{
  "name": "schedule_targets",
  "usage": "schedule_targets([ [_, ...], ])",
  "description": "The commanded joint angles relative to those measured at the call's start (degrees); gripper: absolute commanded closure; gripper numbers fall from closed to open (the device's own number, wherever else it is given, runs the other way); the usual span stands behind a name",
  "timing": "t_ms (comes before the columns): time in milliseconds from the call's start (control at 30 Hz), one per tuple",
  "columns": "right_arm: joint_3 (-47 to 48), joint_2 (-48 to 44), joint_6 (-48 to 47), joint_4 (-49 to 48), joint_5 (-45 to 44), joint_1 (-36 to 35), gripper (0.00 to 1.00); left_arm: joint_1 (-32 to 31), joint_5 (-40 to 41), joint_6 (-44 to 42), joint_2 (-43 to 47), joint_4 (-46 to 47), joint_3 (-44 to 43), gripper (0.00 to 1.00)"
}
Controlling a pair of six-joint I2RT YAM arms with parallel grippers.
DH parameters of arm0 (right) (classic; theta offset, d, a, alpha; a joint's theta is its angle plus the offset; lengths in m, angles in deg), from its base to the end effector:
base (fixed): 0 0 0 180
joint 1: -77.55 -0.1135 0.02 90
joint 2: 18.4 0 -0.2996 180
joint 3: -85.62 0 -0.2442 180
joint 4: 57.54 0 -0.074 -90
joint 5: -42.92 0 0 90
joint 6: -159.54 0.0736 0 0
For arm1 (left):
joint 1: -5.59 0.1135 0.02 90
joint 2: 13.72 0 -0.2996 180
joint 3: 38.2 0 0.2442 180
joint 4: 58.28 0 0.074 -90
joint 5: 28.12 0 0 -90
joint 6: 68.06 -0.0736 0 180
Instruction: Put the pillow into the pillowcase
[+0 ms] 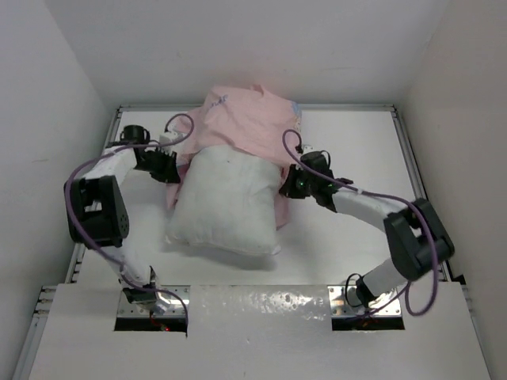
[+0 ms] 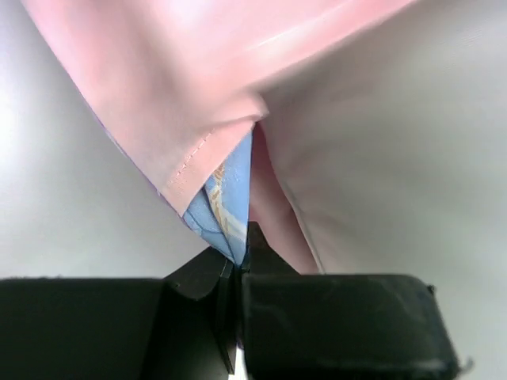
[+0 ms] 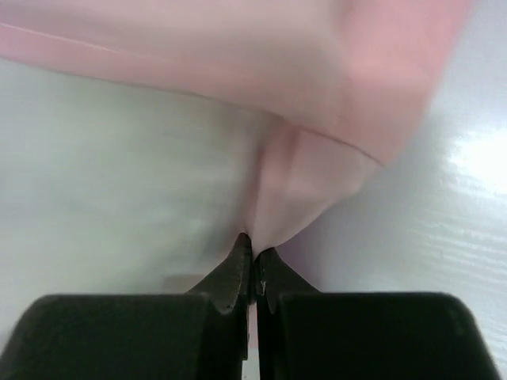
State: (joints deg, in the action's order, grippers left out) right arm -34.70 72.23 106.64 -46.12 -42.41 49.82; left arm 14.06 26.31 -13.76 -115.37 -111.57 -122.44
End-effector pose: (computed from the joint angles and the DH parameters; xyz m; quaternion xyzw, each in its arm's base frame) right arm 0.2996 0.1642 0.1882 0.0583 0.9124 0.2477 0.3206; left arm 0.3602 0.0103 0.2075 0.2707 0.9003 -0.2190 0.2611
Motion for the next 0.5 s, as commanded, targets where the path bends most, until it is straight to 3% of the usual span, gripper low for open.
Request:
schedule_targets([
  [0, 4.0, -11.2, 0.7, -1.4, 2.5, 0.0, 1.0, 2.3, -12.5, -4.1, 13.5, -4.5, -7.6, 1.0],
  [100, 11.5, -17.5, 0.5, 1.6, 2.4, 0.0, 1.0, 3.0, -18.6, -3.5, 14.6, -10.9, -19.3, 1.0],
  [300, 29.5, -20.4, -3.9, 9.1, 2.0, 0.0, 1.0, 2.9, -27.3, 10.4, 12.8, -8.2, -44.6, 1.0],
  [433, 35.6, -20.8, -4.1, 8.8, 3.2, 0.0, 1.0, 3.0, -27.3, 25.7, 11.7, 2.3, -56.1, 1.0],
  [467, 41.8, -19.6, -4.8, 9.8, 2.5, 0.0, 1.0, 3.0, -27.0, 28.4, 11.0, 5.0, -57.8, 1.0],
])
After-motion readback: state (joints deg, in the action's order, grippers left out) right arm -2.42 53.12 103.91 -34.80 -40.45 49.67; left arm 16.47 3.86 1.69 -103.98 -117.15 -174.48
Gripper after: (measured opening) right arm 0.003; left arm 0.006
